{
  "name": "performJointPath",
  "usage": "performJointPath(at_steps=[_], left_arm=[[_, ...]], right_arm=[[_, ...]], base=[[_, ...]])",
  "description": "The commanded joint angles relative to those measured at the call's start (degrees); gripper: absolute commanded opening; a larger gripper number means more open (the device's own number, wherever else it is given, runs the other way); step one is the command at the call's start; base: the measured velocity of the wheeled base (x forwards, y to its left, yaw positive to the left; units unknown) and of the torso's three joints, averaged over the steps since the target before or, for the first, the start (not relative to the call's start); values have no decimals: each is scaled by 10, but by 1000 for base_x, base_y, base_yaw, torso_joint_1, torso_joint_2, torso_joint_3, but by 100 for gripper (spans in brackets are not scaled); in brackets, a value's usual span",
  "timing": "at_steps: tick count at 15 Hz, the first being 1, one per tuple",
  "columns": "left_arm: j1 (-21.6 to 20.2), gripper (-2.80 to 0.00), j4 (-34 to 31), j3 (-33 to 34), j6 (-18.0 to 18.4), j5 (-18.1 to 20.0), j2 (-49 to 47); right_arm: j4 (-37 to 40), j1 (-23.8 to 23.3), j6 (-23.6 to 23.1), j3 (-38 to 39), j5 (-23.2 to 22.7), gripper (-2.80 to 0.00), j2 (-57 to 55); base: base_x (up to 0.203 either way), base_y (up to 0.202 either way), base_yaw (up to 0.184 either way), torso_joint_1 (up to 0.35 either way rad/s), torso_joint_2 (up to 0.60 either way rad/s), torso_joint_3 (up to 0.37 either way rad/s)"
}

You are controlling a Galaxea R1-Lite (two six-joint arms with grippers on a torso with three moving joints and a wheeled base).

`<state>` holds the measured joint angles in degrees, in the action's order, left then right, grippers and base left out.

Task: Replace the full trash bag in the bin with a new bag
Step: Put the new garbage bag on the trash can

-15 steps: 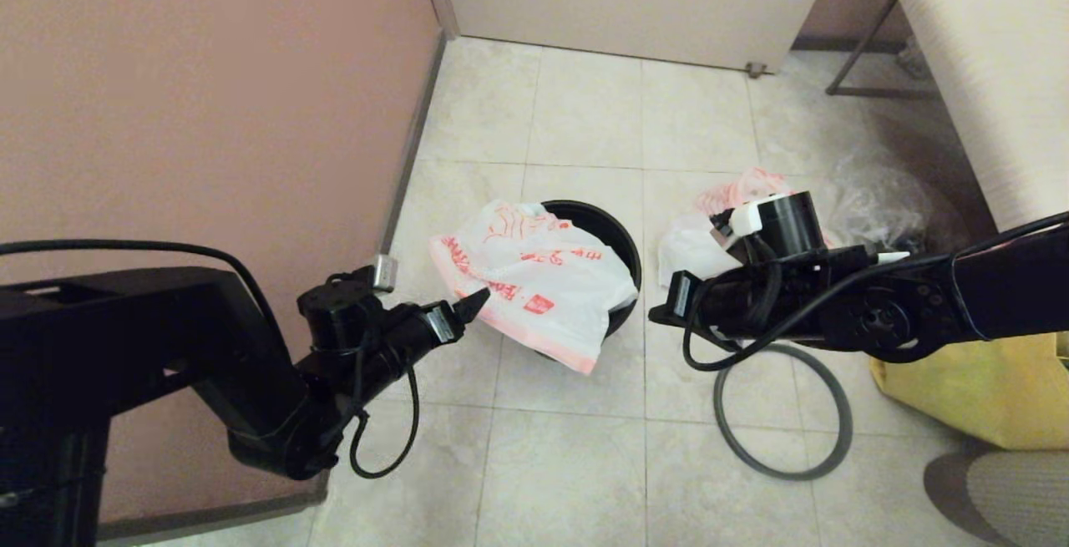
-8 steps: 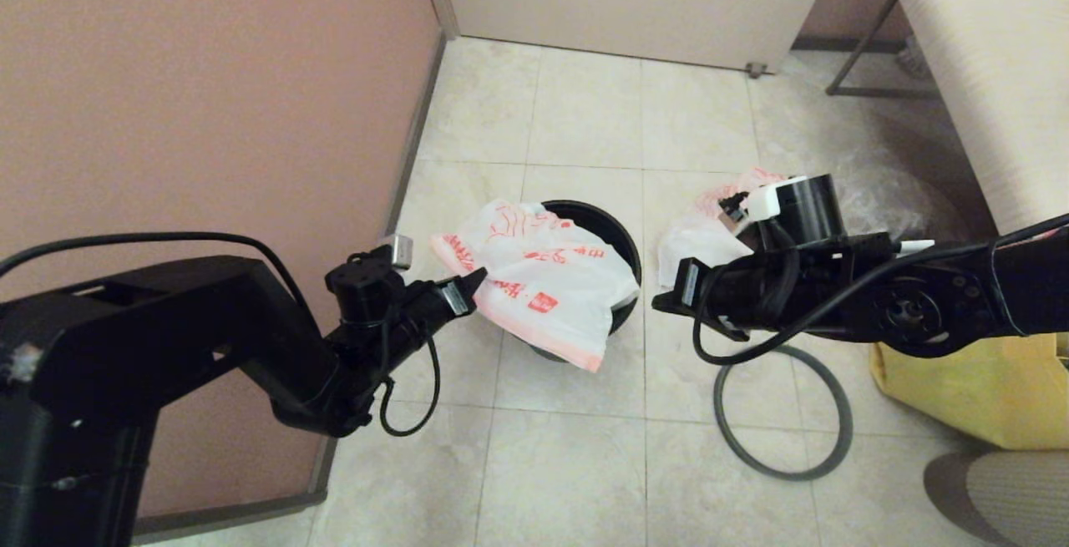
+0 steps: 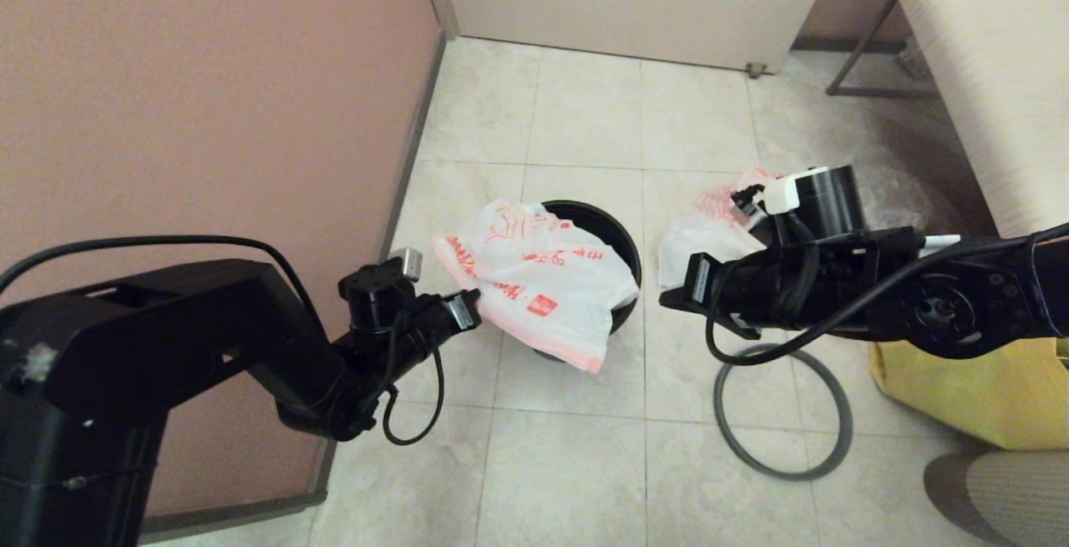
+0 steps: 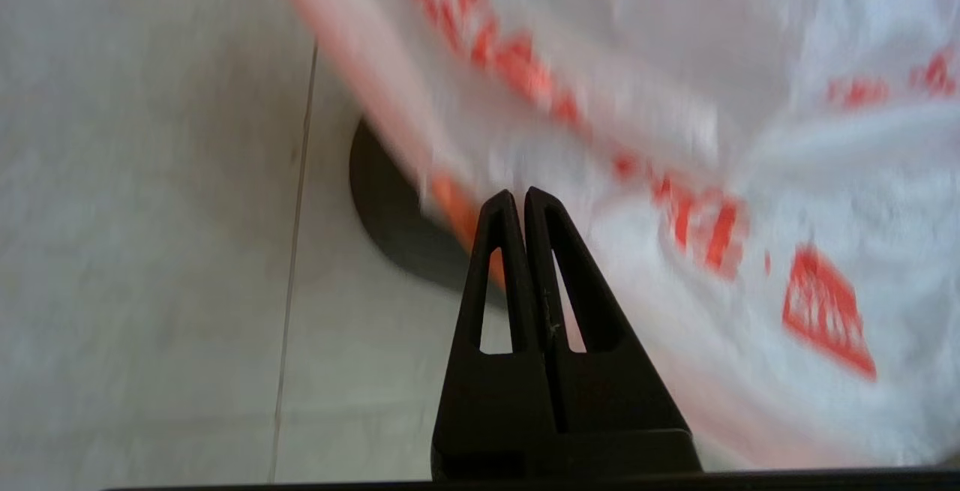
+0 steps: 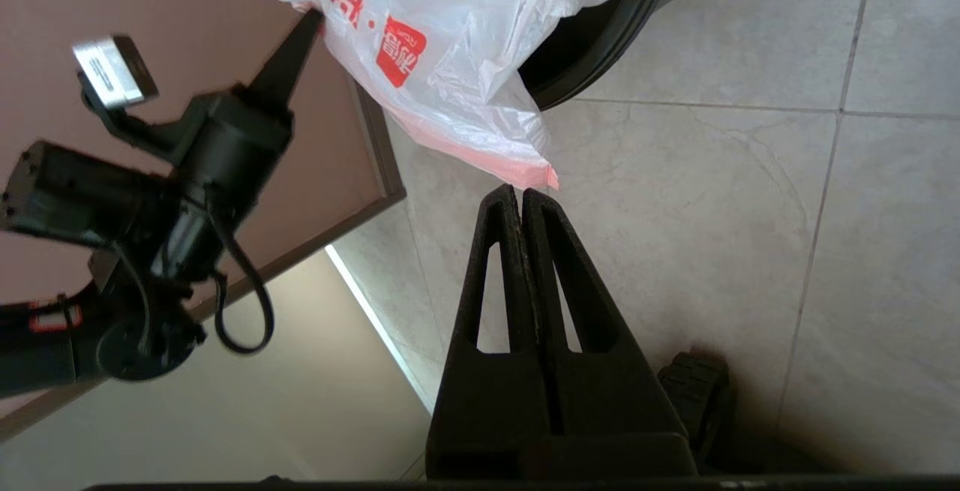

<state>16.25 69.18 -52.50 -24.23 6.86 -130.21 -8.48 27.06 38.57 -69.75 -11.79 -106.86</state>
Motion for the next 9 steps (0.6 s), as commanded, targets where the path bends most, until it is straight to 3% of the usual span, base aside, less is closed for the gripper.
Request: performJointPath(at_steps=[1, 3, 5, 6, 7, 9], left_arm=[[0, -280, 3, 28, -1, 0, 27], [3, -280, -22, 51, -1, -2, 65], [11, -280, -98, 64, -1, -5, 123], [13, -221, -123, 66, -1, -7, 133], [11, 0, -122, 62, -1, -8, 125], [0, 0, -118, 41, 0, -11, 74]], right_arm=[[-1, 2, 2, 1, -1, -280, 2], [-1, 1, 2, 4, -1, -280, 3], [-2, 2, 3, 12, -1, -280, 2], [-2, 2, 3, 13, -1, -280, 0], [-2, 2, 4, 13, -1, -280, -3], [-5, 2, 3, 13, -2, -280, -5]], base=[[0, 0, 0, 0, 0, 0], [0, 0, 0, 0, 0, 0], [0, 0, 0, 0, 0, 0], [0, 0, 0, 0, 0, 0], [0, 0, 0, 0, 0, 0], [0, 0, 0, 0, 0, 0]])
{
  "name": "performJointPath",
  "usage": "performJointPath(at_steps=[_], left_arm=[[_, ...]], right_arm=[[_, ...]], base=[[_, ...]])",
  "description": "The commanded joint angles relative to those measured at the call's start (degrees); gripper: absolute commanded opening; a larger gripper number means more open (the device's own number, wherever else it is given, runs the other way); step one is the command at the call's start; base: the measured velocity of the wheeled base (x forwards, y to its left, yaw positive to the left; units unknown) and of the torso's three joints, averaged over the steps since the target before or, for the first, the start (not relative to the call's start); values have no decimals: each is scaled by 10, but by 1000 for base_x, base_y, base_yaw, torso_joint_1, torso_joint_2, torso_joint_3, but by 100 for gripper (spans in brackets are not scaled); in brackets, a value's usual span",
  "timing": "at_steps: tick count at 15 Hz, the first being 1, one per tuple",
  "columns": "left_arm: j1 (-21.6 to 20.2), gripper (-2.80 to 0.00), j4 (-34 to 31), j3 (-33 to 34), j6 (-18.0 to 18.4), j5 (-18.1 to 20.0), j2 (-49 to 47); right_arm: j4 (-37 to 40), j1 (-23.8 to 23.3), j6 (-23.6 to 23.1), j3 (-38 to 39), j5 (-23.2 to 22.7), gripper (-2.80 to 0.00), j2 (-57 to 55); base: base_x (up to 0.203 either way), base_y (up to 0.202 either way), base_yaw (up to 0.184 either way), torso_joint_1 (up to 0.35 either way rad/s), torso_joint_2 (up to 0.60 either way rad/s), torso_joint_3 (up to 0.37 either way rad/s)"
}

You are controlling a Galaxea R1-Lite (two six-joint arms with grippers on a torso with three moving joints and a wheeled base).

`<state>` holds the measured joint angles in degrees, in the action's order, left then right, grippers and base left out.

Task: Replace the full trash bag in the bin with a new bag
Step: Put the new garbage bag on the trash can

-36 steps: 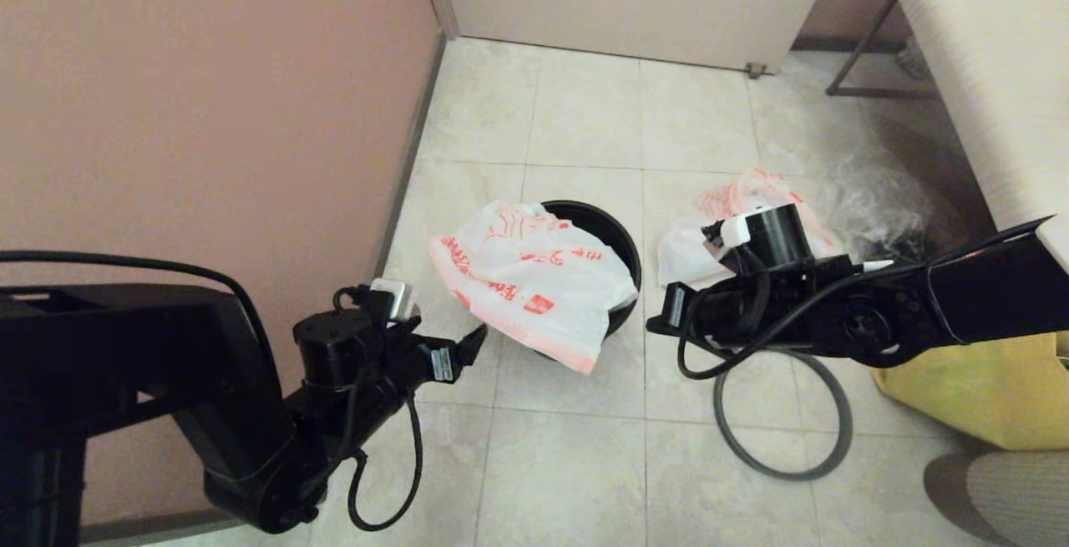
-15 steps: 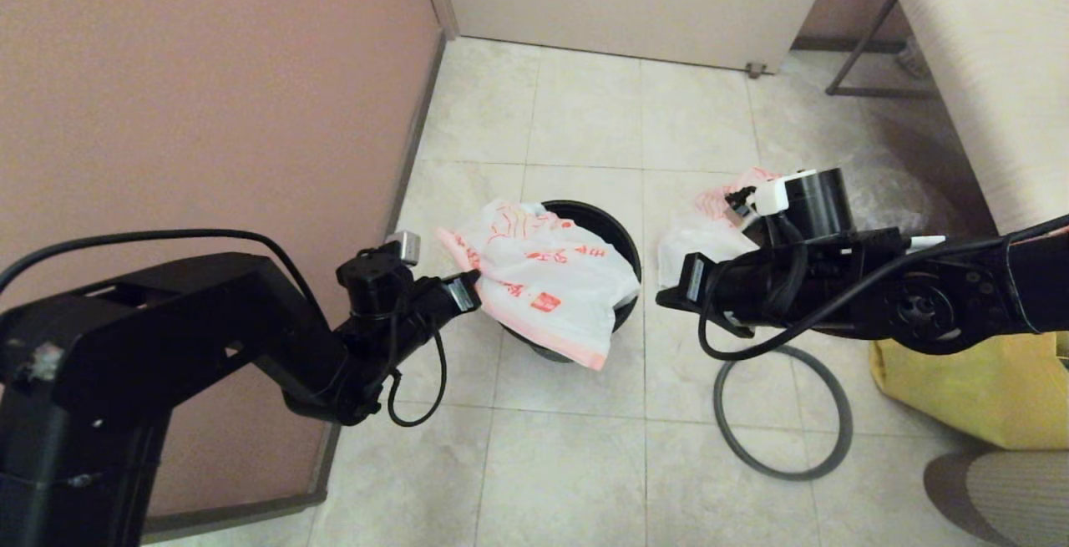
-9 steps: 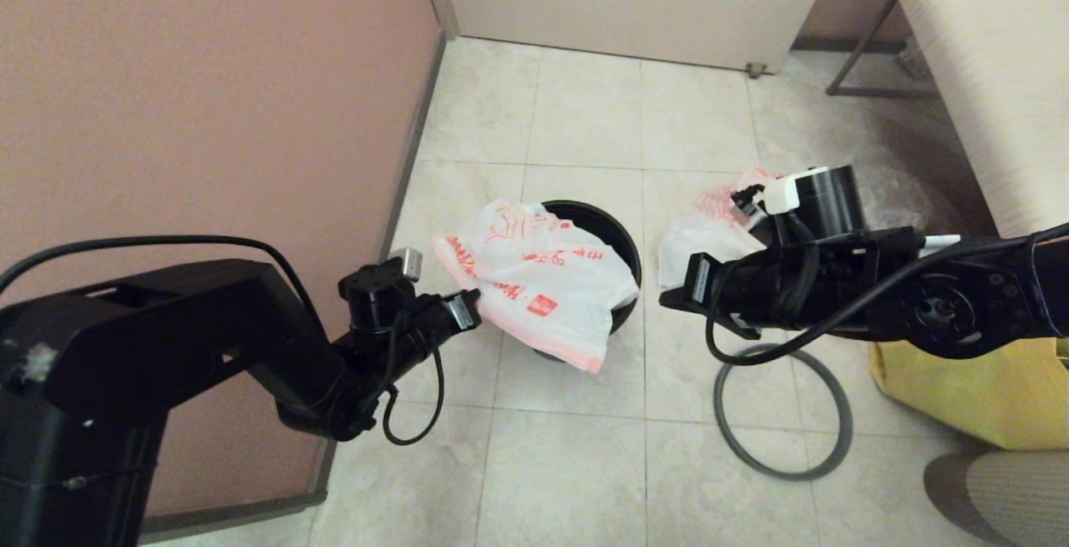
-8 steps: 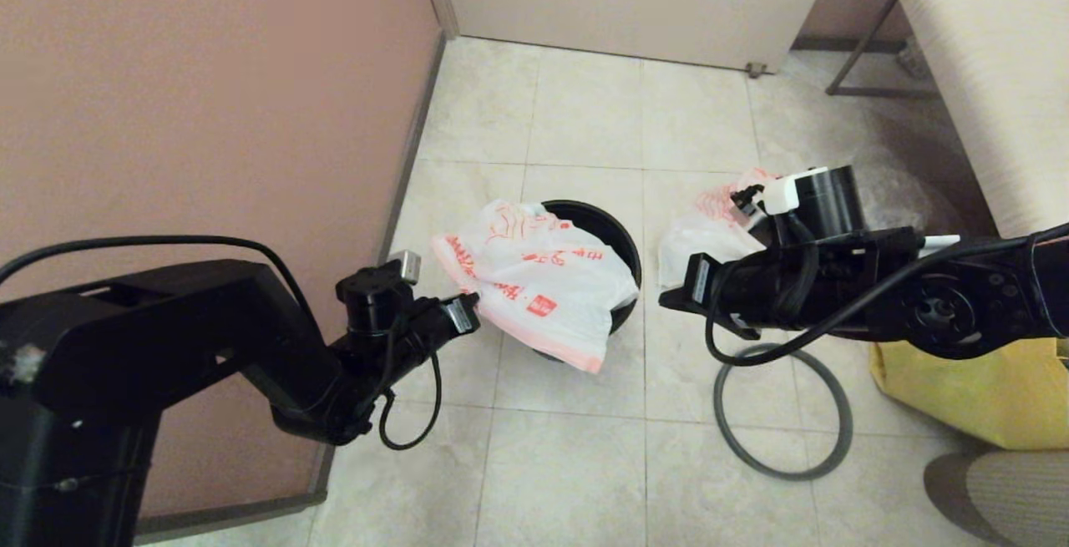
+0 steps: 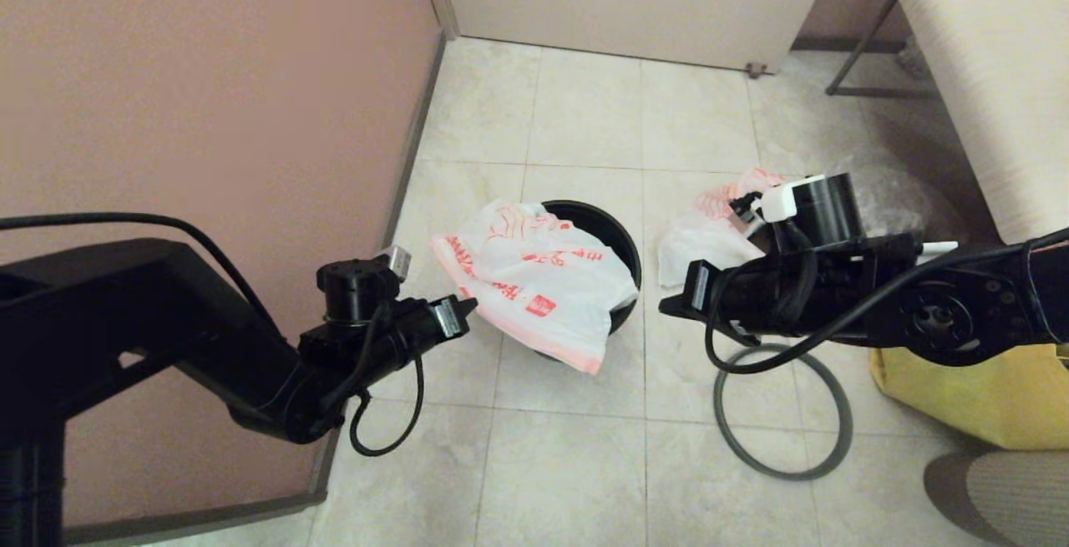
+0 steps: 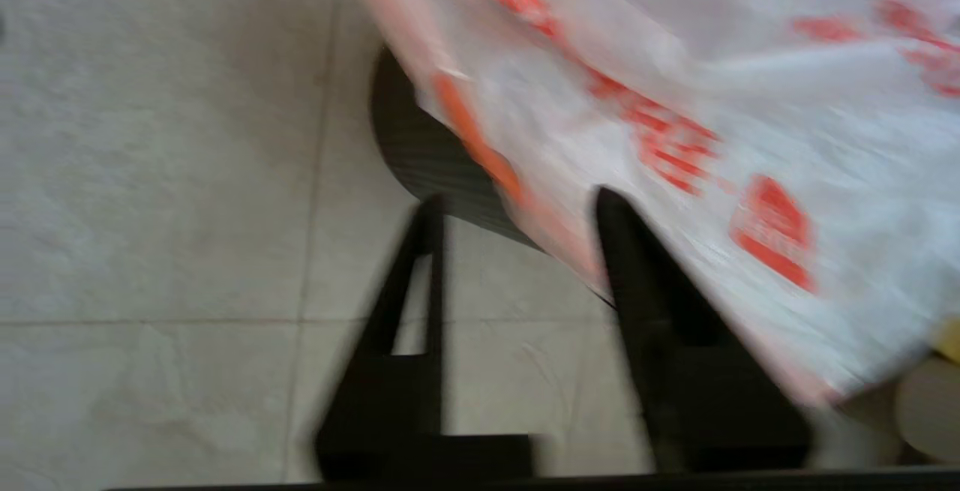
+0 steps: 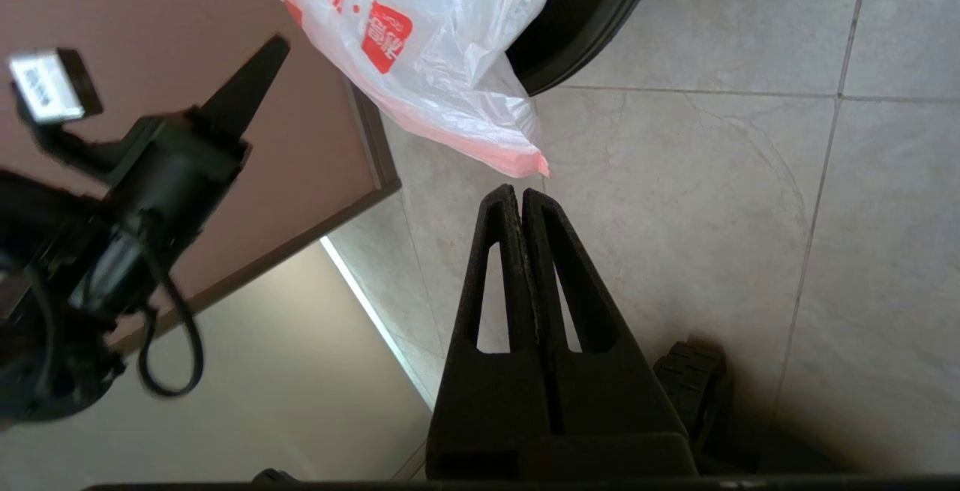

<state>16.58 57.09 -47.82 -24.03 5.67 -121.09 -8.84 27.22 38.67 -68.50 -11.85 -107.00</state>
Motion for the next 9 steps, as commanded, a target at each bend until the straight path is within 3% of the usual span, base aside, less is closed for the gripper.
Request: performJointPath(at_steps=[1, 4, 9], left_arm=[[-8, 0, 10, -18, -2, -1, -40], [-18, 0, 100, -71, 2, -6, -112], [-7, 0, 100, -143, 5, -17, -136]], right_arm=[[-2, -1, 2, 0, -2, -280, -6], [-5, -2, 2, 0, -8, -280, -10], [-5, -3, 1, 2, -12, -280, -9]], base=[[0, 0, 0, 0, 0, 0], [0, 0, 0, 0, 0, 0], [0, 0, 0, 0, 0, 0]])
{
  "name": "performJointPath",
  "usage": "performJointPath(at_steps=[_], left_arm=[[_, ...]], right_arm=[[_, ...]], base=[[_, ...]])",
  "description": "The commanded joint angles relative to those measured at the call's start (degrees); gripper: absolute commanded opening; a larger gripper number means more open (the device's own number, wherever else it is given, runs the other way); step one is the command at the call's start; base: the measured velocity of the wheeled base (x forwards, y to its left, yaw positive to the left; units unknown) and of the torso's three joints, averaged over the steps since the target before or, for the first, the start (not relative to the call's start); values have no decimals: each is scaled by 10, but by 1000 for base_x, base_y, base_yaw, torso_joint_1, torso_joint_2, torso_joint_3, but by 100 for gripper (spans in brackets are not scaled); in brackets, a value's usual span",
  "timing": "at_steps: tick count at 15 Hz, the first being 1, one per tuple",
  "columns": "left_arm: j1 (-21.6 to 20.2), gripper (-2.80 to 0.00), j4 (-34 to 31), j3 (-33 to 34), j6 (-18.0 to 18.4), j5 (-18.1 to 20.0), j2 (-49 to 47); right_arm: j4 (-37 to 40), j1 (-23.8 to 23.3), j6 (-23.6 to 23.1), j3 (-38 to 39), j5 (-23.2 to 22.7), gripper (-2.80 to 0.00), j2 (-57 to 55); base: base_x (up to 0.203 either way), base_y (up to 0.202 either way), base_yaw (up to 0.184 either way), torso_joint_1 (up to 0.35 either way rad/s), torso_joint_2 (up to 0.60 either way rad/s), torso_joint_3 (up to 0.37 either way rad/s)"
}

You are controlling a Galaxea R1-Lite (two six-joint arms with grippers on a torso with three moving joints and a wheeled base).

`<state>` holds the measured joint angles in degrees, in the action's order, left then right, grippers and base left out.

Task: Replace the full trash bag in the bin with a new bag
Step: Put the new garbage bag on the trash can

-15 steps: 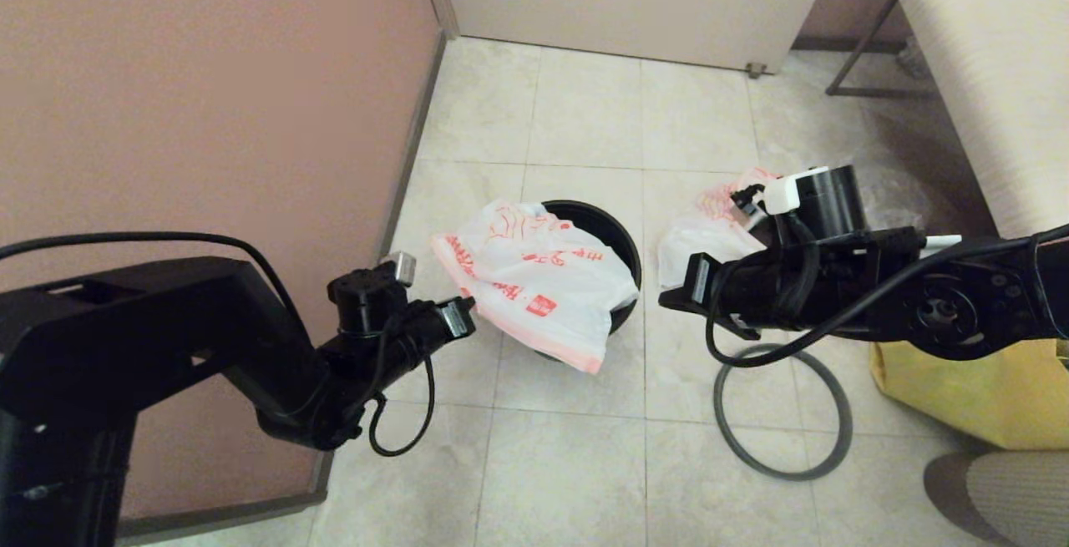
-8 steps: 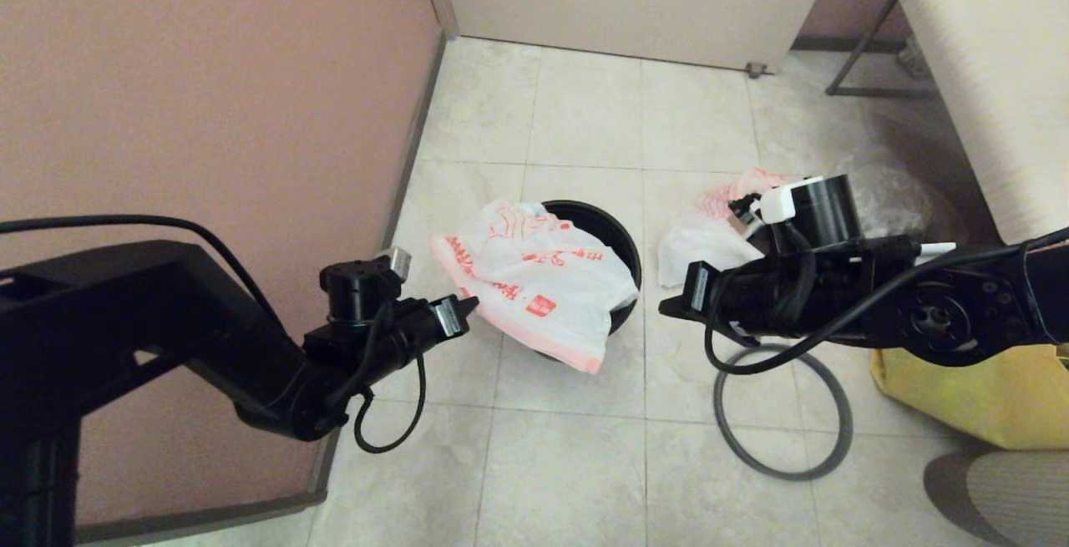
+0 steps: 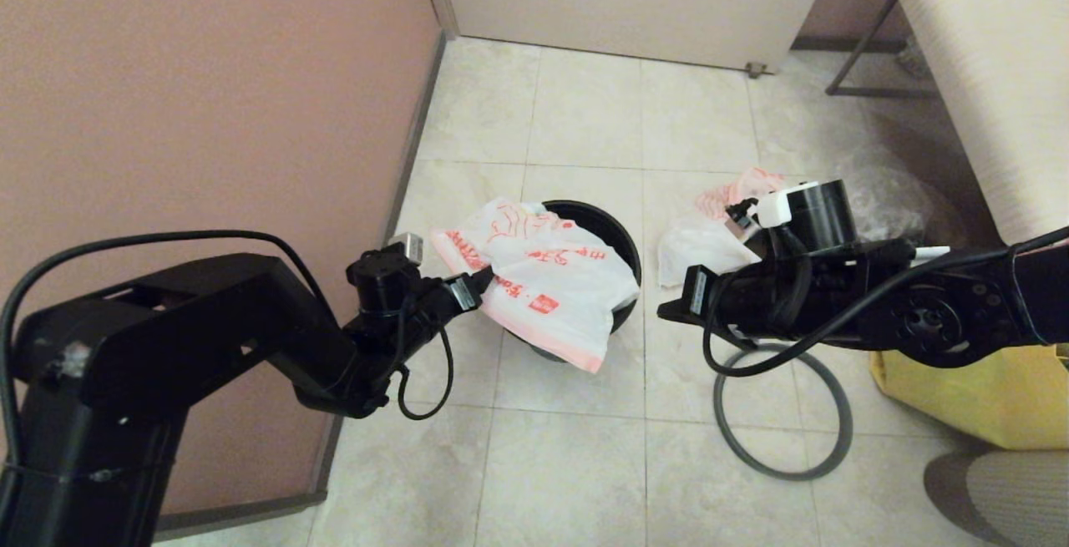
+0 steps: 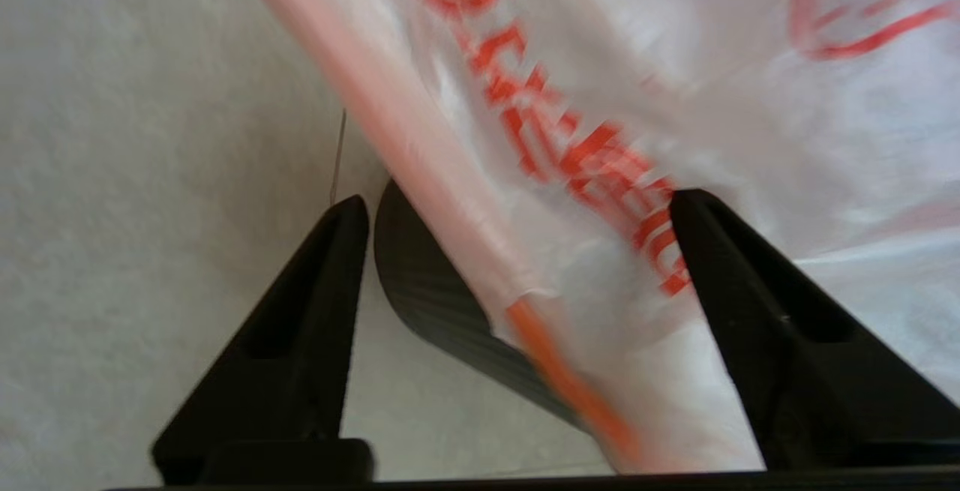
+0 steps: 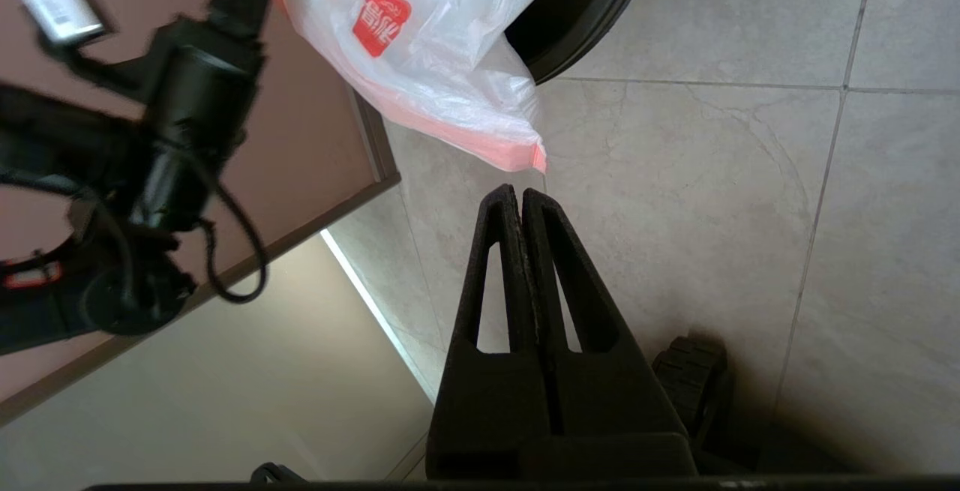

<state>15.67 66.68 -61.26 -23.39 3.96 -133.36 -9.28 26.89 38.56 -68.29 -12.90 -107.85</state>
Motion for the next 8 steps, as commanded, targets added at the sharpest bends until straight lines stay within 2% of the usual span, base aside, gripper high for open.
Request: performJointPath(at_steps=[1, 2, 3, 8], left_arm=[[4, 0, -3, -19, -3, -5, -17], [10, -280, -7, -32, -3, -31, -20], [16, -280, -8, -36, -2, -42, -17], [20, -280, -5, -10, -2, -44, 4]], right_arm=[[0, 0, 2, 1, -1, -280, 1], [0, 0, 2, 1, -1, -280, 1], [0, 0, 3, 3, -1, -280, 0], [0, 5, 1, 19, -1, -280, 2]], base=[[0, 0, 0, 0, 0, 0], [0, 0, 0, 0, 0, 0], [0, 0, 0, 0, 0, 0], [0, 0, 0, 0, 0, 0]])
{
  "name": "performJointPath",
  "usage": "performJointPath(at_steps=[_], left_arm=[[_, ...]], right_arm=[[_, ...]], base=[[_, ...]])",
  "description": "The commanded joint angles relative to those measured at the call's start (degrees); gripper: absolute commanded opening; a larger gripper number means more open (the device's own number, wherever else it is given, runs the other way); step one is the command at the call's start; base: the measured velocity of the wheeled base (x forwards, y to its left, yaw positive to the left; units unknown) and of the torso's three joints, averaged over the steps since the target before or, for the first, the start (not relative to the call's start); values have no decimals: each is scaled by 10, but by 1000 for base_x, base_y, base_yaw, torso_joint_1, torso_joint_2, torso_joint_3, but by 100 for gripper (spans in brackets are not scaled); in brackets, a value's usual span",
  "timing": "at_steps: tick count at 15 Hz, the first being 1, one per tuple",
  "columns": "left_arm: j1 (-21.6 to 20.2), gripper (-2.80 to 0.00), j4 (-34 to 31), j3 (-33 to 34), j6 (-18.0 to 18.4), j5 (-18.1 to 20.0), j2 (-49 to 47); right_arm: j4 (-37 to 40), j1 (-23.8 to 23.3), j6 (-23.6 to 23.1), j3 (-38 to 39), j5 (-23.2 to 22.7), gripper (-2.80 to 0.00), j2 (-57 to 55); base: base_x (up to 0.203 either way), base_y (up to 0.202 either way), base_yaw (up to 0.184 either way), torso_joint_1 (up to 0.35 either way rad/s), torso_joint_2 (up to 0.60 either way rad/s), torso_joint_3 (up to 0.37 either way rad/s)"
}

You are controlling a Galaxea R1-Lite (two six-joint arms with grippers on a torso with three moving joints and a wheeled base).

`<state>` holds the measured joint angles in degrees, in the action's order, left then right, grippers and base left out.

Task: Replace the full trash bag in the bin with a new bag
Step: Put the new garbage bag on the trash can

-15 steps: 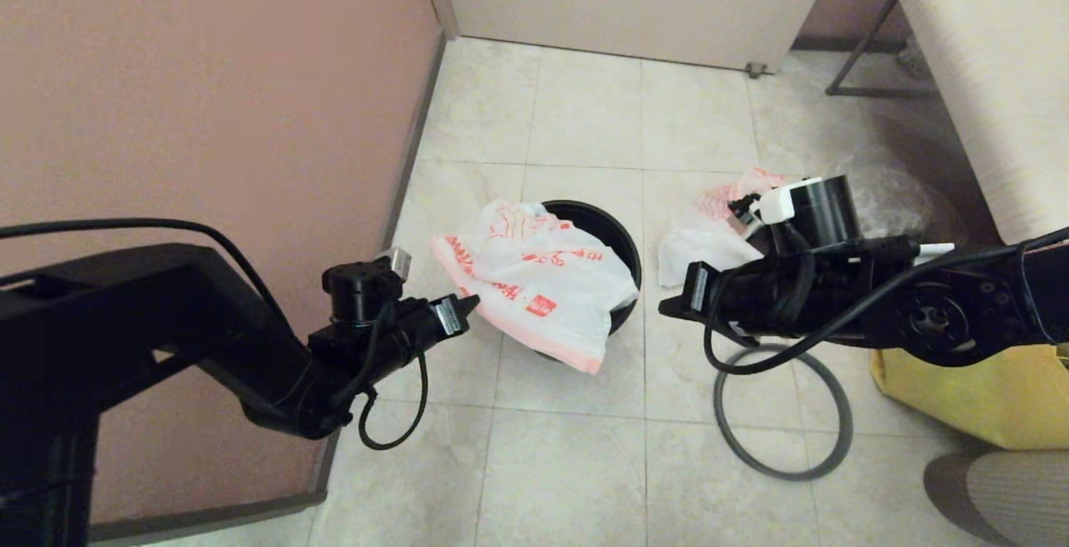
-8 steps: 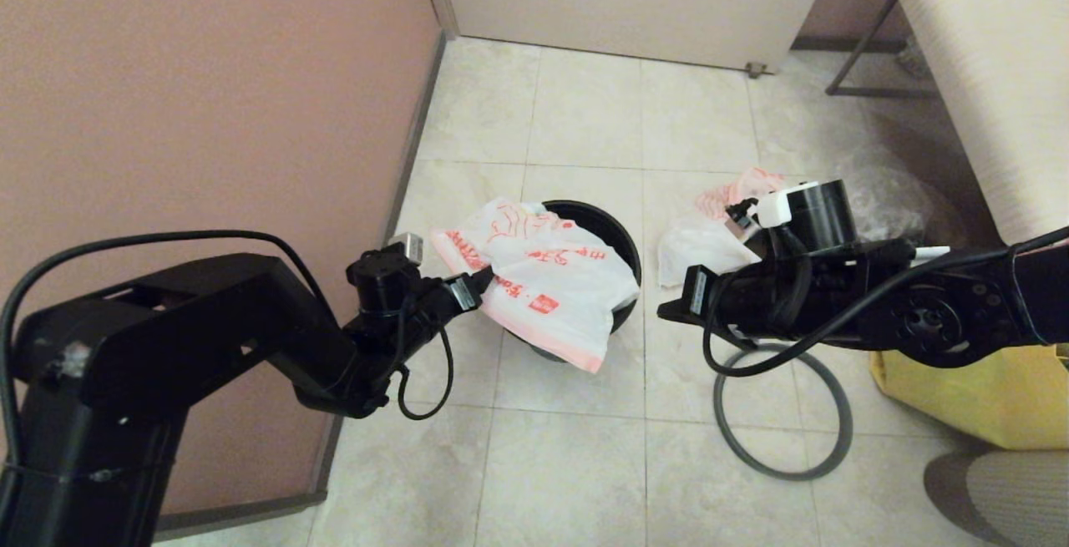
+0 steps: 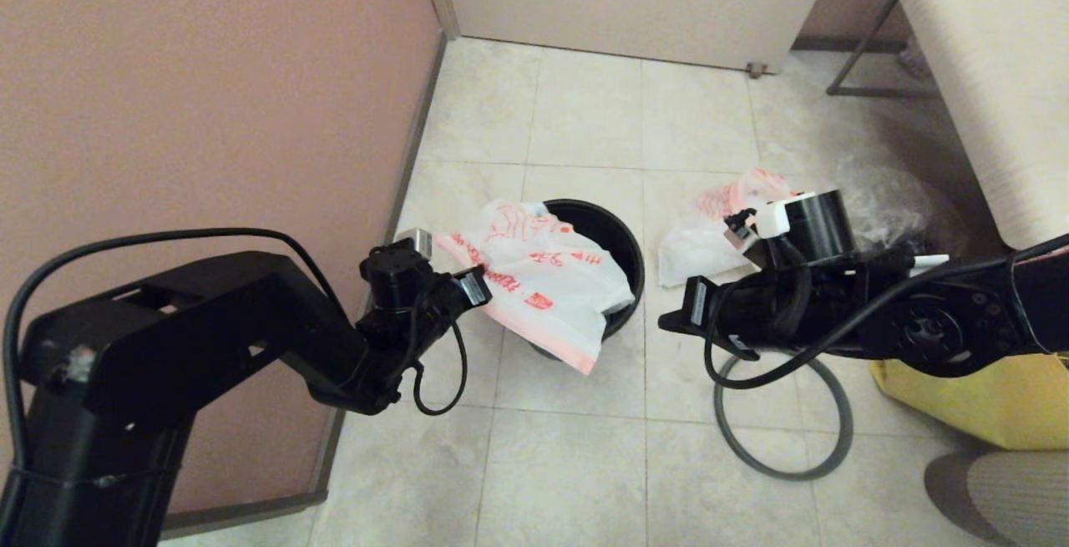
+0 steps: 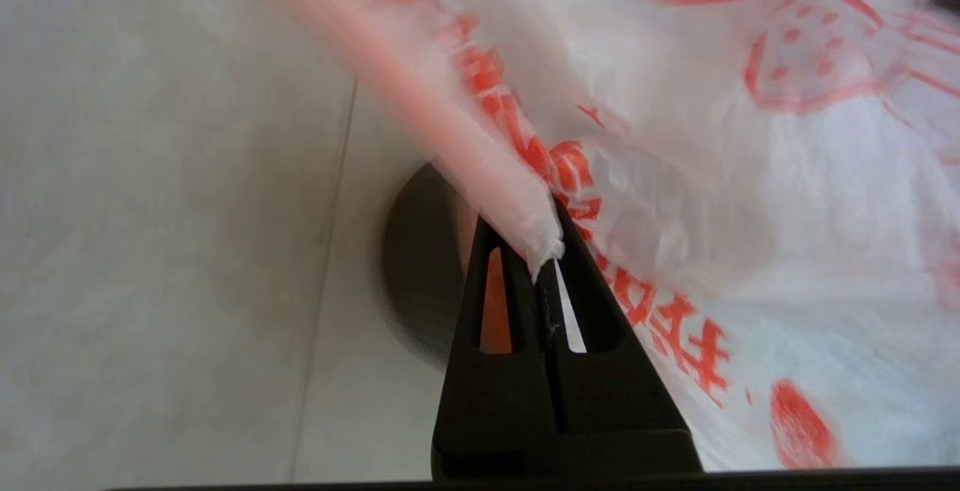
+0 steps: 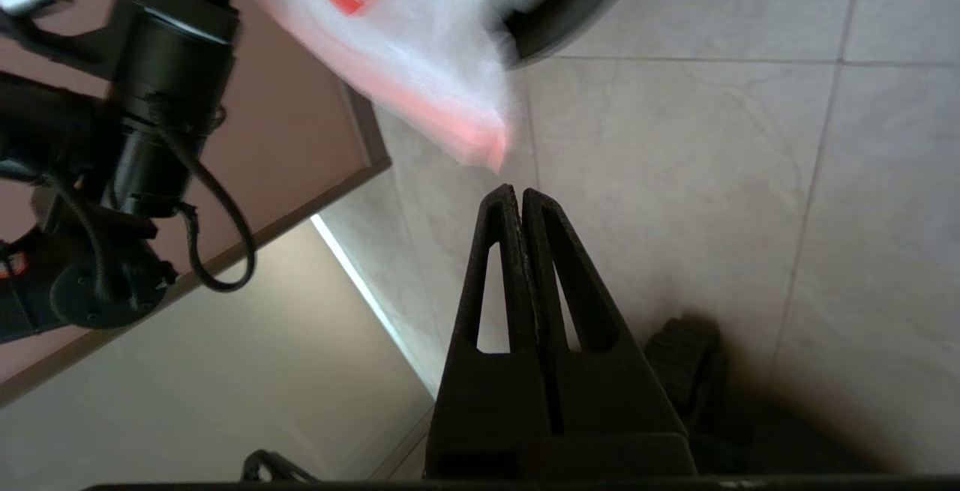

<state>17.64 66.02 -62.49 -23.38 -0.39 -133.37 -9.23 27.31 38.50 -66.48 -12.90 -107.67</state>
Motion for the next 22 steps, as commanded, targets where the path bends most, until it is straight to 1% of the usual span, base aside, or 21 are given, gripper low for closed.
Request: performJointPath(at_steps=[1, 4, 8, 13, 15, 17, 19, 22], left_arm=[[1, -280, 1, 3, -2, 0, 10], [8, -280, 1, 11, -1, 0, 27], [15, -280, -5, 34, -1, 1, 52], [38, -280, -49, 49, -10, 0, 109], [56, -280, -67, 48, -10, -3, 128], [63, -280, -89, 27, -11, -12, 128], [69, -280, -112, -8, -11, -22, 127], [75, -280, -151, -65, -10, -24, 126]], right_arm=[[-1, 7, 2, 9, -1, -280, 2], [-17, 36, -1, 41, 3, -280, 2], [-25, 46, -5, 41, 6, -280, 2], [-30, 71, -4, 48, 8, -280, 10], [-69, 77, -17, 47, 14, -280, 2], [-105, 91, -67, 43, 49, -280, -16], [-125, 107, -135, 33, 99, -280, -37], [-166, 124, -210, 26, 149, -280, -60]], base=[[0, 0, 0, 0, 0, 0], [0, 0, 0, 0, 0, 0], [0, 0, 0, 0, 0, 0], [0, 0, 0, 0, 0, 0], [0, 0, 0, 0, 0, 0], [0, 0, 0, 0, 0, 0], [0, 0, 0, 0, 0, 0], [0, 0, 0, 0, 0, 0]])
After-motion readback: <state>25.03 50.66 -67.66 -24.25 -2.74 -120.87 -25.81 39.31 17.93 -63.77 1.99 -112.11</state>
